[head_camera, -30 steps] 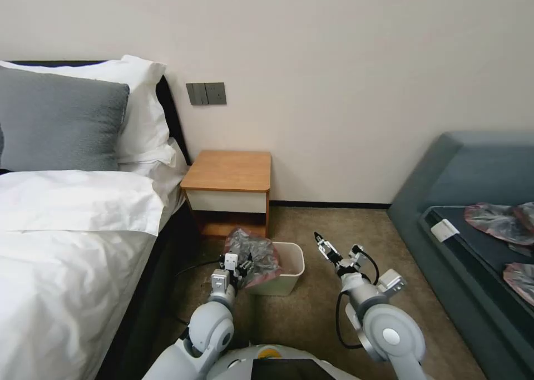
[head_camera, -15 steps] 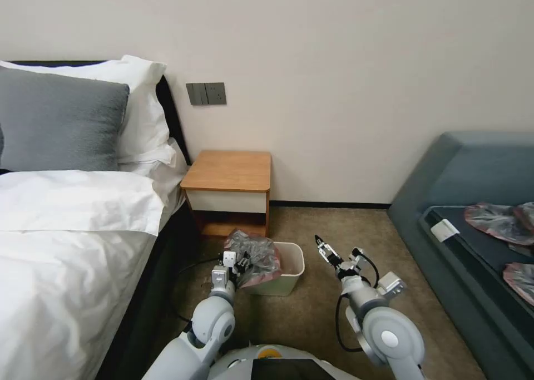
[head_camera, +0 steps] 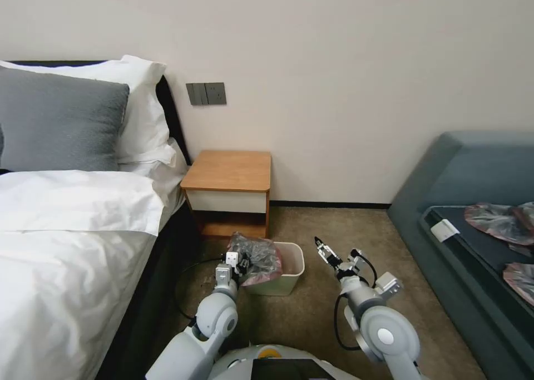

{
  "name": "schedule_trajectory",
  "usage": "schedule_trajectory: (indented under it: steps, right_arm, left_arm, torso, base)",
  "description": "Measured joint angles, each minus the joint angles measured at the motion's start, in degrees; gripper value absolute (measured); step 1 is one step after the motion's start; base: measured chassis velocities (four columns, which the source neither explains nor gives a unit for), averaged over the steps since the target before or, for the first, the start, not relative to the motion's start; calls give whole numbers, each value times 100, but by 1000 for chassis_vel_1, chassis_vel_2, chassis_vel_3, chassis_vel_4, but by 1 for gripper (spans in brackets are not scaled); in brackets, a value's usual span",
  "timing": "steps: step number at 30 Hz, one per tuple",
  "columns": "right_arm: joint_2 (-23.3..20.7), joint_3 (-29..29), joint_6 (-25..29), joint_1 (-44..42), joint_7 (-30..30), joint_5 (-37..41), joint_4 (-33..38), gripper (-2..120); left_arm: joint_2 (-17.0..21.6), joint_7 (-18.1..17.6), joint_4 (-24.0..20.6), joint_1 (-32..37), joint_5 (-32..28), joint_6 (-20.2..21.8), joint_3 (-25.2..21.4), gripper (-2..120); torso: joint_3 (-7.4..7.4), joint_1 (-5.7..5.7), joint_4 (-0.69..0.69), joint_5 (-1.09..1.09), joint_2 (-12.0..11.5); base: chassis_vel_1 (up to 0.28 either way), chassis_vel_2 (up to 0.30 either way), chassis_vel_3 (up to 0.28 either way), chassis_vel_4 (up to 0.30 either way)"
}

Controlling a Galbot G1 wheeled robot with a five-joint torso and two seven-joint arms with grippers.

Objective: Pick up the garbage bag from the table and place it over the trash can.

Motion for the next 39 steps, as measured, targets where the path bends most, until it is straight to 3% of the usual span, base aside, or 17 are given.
schedule_trajectory:
  steps: [11, 12, 16, 20, 26, 27, 30, 31, 34, 37, 39]
  right_arm:
    - [-2, -61, 35, 34, -4, -38, -48, 100]
    - [-4, -61, 37, 34, -4, -38, -46, 100]
    - [-33, -52, 41, 43, -4, -36, 61, 100]
    - [-89, -45, 33, 83, 31, 107, 361, 100]
    - [-308, -37, -192, 208, -7, 439, 810, 100]
    - [-308, -37, -192, 208, -7, 439, 810, 100]
    - [-679, -56, -522, 322, -384, 453, 1005, 100]
    - [-679, -56, -522, 322, -384, 453, 1005, 100]
    - [-1082, -494, -661, 594, -648, 210, 1058, 100]
    - [-1131, -614, -662, 650, -738, 107, 1050, 100]
    - [-1238, -1044, -647, 830, -1162, -432, 880, 100]
  left_arm:
    - [-29, -13, 106, -77, -139, 46, 10, 40]
    - [-31, 2, 112, -77, -143, 36, 10, 32]
    - [-42, 35, 153, -61, -144, -124, 5, 21]
    - [-43, 178, 198, 4, -151, -752, -31, 9]
    - [22, 608, 134, 162, -103, -1729, -245, 9]
    - [22, 608, 134, 162, -103, -1729, -245, 9]
    - [66, 992, -41, 351, -75, -2272, -539, 9]
    - [66, 992, -41, 351, -75, -2272, -539, 9]
    - [103, 1316, -225, 598, 43, -2699, -867, 8]
    - [106, 1383, -254, 654, 67, -2775, -941, 8]
    - [99, 1555, -350, 832, 94, -2935, -1153, 8]
  torso:
    - [0, 0, 0, 0, 0]
    - [0, 0, 0, 0, 0]
    - [0, 0, 0, 0, 0]
    - [0, 0, -1, -1, 0]
    - [0, 0, 0, 0, 0]
    - [0, 0, 0, 0, 0]
    - [0, 0, -1, 0, 0]
    - [0, 0, -1, 0, 0]
    - [0, 0, 1, 0, 0]
    - [0, 0, 1, 0, 0]
    - [0, 0, 1, -1, 0]
  base:
    - [0, 0, 0, 0]
    - [0, 0, 0, 0]
    - [0, 0, 0, 0]
    - [0, 0, 0, 0]
    - [0, 0, 0, 0]
    - [0, 0, 0, 0]
    - [0, 0, 0, 0]
    - [0, 0, 0, 0]
    - [0, 0, 0, 0]
    - [0, 0, 0, 0]
    - [0, 0, 0, 0]
